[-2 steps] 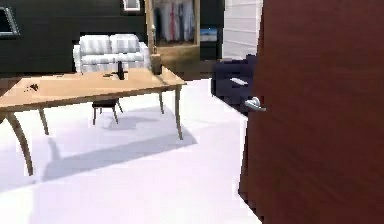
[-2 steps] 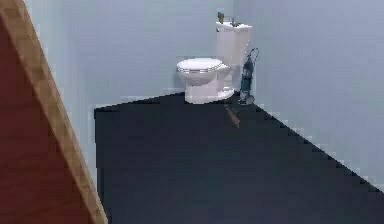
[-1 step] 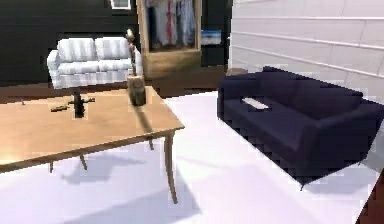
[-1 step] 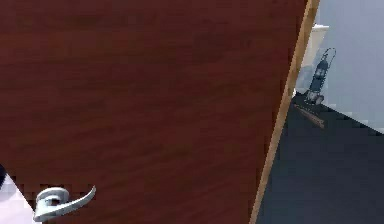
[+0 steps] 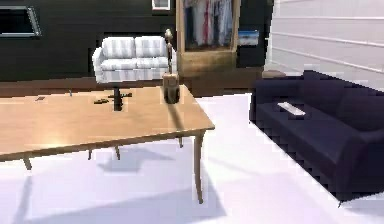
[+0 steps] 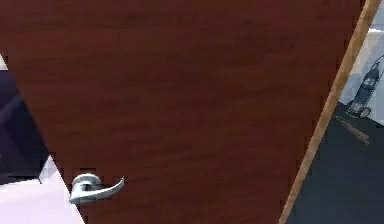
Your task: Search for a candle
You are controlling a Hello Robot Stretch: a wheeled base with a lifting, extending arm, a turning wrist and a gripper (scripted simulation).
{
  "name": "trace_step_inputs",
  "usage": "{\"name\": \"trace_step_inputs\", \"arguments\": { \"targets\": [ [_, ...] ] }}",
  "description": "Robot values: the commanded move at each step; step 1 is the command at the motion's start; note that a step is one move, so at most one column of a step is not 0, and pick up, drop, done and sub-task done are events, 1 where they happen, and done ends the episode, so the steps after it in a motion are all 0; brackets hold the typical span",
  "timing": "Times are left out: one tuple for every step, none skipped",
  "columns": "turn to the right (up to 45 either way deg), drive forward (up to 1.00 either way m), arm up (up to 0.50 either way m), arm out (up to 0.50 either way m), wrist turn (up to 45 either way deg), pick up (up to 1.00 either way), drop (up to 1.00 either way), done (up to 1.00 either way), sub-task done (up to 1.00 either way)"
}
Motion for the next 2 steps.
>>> {"name": "trace_step_inputs", "arguments": {
  "targets": [
    [0.0,0.35,0.0,0.0,0.0,0.0,0.0,0.0,0.0],
    [33.0,0.0,0.0,0.0,0.0,0.0,0.0,0.0,0.0]
  ]
}}
